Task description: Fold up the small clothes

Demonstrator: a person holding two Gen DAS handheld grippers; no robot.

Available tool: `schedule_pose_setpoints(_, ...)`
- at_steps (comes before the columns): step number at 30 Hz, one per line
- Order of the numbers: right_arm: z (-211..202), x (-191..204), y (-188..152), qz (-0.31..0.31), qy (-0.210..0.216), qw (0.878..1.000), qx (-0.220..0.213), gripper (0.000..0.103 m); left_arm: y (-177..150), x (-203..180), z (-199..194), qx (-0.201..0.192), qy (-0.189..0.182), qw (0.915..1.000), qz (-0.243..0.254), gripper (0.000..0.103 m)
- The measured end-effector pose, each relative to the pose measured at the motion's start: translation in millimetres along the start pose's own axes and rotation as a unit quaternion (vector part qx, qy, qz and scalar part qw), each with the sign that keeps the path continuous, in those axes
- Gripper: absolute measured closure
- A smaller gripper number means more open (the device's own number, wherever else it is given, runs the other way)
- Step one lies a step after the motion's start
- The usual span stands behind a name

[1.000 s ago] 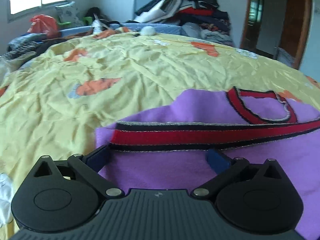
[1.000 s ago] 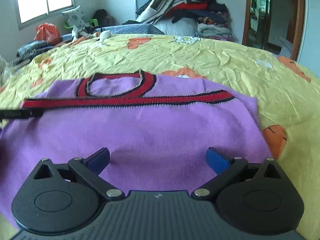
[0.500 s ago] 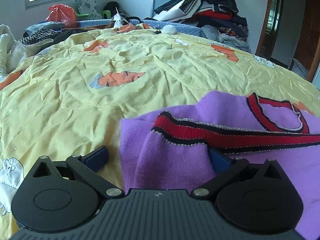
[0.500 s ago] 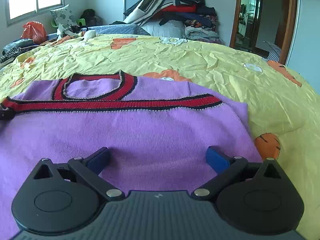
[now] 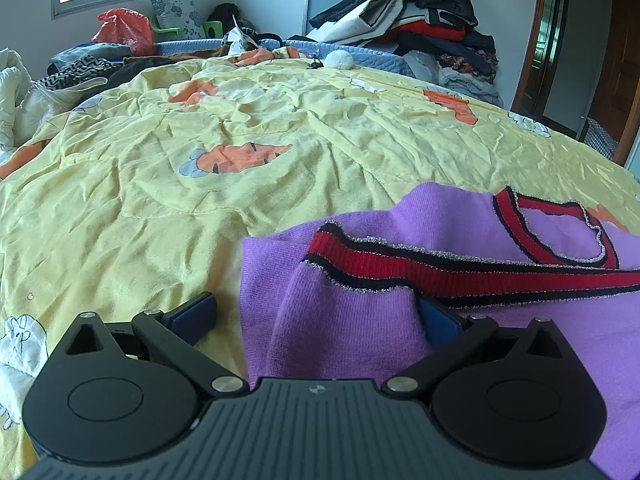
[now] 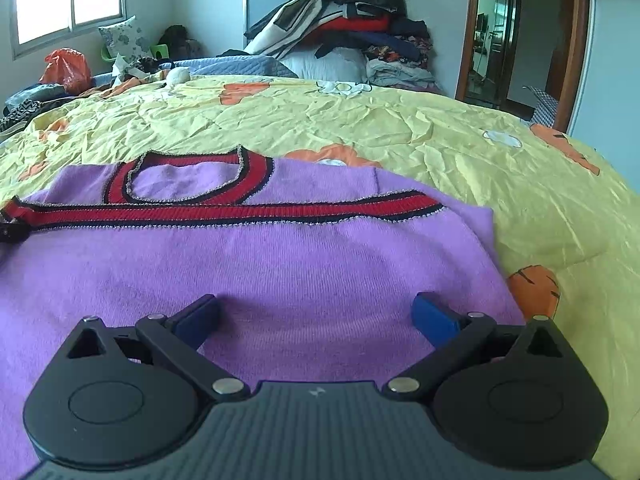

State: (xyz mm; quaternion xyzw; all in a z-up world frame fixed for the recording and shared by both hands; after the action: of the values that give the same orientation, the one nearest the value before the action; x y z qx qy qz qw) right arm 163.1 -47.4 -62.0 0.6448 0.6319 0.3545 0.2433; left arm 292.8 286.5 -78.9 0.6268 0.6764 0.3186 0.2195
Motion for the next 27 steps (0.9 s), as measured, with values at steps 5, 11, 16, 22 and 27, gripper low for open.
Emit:
schedule_pose_setpoints(5, -19.4, 5.3, -10.1, -0.003, 0.005, 1.000, 0.015, 0.000, 1.7, 4.6, -1.1, 0.008, -0.017, 0.9998, 0.004, 0.000)
schedule_pose_setpoints(11, -76.6, 16.2, -63.0, -0.007, 0.032, 0.999, 0.023, 0.000, -1.4, 37.6, -14.6, 0.045, -0.097, 0.9943, -0.002, 0.000)
schedule_pose_setpoints(16, -114.1, 37.0, -90.3, -0.048, 0.003, 0.999, -0.010, 0.000, -3.5, 70.7, -11.3, 0.080, -0.188, 0.9781, -0.041, 0.000)
schedule_pose_setpoints(22, -106.2, 80.9, -74.7, -0.116, -0.009, 0.993, -0.037, 0.000, 26.7, 71.7, 20.8, 0.122, -0.265, 0.9553, -0.048, 0.000)
schedule_pose_setpoints(27, -97.6, 130.6, -53.7, -0.170, 0.019, 0.984, -0.055, 0.000, 49.3, 60.5, 45.7, 0.169, -0.327, 0.9290, -0.035, 0.000)
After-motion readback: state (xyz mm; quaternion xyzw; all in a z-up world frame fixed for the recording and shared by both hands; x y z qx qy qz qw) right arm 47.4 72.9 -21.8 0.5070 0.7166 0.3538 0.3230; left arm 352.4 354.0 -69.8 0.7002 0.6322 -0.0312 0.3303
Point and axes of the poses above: each gripper's, at about its wrist camera, not at the fingertips, and z roughly the way its jaws point, x to its left, y to its top, the point moved 1 cm from there along z, roughly the way its jaws point, and after that the axes turned 15 degrees about y, right-handed, at the moved point
